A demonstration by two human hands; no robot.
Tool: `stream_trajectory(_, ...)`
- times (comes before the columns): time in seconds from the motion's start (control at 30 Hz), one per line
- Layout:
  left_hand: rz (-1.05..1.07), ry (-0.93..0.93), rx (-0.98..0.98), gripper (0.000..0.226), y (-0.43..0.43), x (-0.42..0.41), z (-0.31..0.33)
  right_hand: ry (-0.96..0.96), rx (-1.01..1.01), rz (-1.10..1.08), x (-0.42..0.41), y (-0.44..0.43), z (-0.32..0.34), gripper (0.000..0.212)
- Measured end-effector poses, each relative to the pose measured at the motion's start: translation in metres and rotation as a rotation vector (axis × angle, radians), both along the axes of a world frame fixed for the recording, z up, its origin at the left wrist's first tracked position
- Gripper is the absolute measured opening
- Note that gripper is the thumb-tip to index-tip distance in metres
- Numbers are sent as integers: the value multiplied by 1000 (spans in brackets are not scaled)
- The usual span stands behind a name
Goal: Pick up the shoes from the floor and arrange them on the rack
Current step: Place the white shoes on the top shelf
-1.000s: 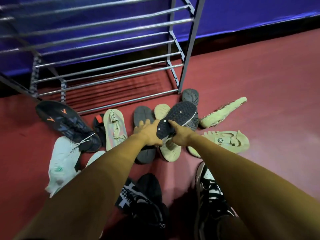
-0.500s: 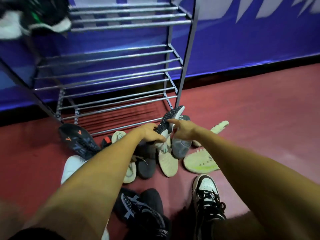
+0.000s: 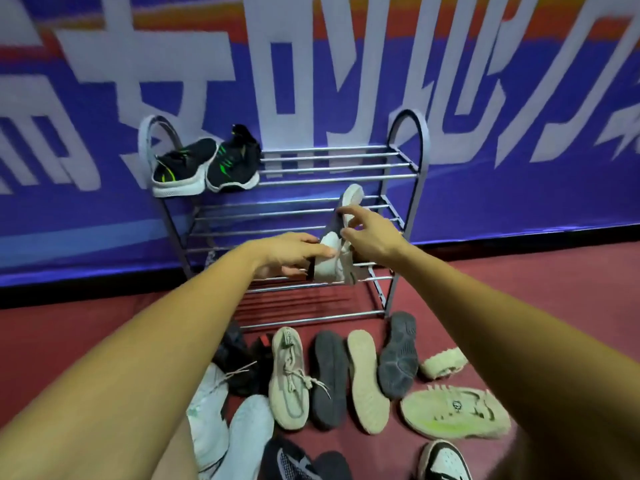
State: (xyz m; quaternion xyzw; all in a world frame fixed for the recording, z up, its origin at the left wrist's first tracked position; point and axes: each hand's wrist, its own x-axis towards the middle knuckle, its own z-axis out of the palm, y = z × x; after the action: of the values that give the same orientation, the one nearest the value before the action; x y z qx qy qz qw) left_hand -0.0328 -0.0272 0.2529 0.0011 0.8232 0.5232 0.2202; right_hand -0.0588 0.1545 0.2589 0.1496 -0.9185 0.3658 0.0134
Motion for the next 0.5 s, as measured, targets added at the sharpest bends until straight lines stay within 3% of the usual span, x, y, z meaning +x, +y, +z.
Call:
stream_trajectory(0.13,106,-40,267,11,-17,15,6,22,-270,-39,-3,-22,0,49)
stream_trajectory(0.33,195,-37,444,34,-51,27,18,40,-448,16,-15,-35,17,26)
stream_trajectory(0.43,271,-11,570,54,-59,21,18,98,-514,-80,-22,-49,14,22)
stream_trajectory(0.5,366,19,636,43,-62,14,18,101,-573,-192,-26,-60,10,22)
